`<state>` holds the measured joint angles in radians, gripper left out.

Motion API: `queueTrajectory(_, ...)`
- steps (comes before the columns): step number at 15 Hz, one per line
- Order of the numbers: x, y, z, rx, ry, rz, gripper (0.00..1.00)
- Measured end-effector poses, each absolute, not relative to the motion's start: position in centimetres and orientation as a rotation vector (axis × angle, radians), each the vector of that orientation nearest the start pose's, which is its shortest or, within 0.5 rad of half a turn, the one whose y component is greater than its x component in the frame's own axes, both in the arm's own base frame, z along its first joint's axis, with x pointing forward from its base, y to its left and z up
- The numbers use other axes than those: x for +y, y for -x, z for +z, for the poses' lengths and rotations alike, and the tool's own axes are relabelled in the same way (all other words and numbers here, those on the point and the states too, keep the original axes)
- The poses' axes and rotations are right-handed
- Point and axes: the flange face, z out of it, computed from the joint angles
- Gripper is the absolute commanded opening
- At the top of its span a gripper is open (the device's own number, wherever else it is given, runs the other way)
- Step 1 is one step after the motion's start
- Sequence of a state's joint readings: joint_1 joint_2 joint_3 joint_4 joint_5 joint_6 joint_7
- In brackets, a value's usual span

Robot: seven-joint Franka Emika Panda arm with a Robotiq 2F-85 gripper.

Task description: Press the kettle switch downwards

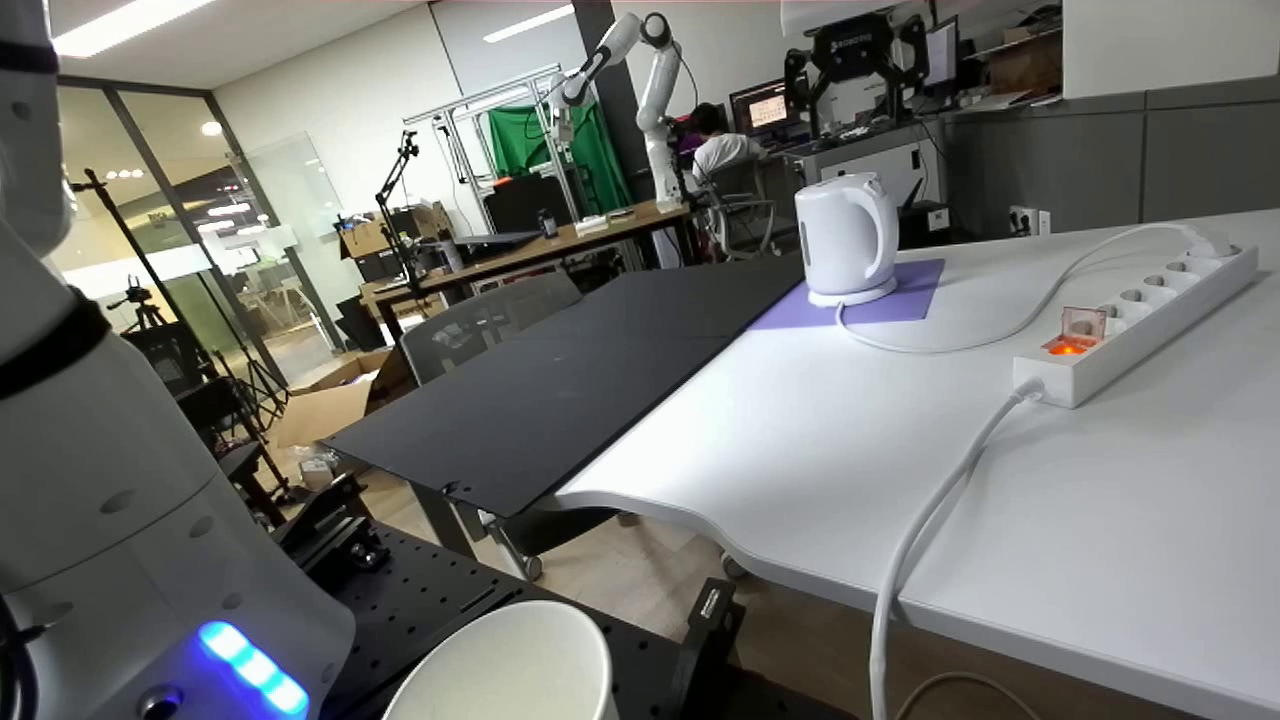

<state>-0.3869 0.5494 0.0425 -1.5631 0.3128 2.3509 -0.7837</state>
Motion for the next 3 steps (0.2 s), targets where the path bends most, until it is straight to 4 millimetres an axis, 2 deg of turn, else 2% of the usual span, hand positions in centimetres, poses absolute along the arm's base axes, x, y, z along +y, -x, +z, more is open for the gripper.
queueTrajectory(3, -24.39, -67.54, 34.98, -0.350, 2.980, -0.516, 1.00)
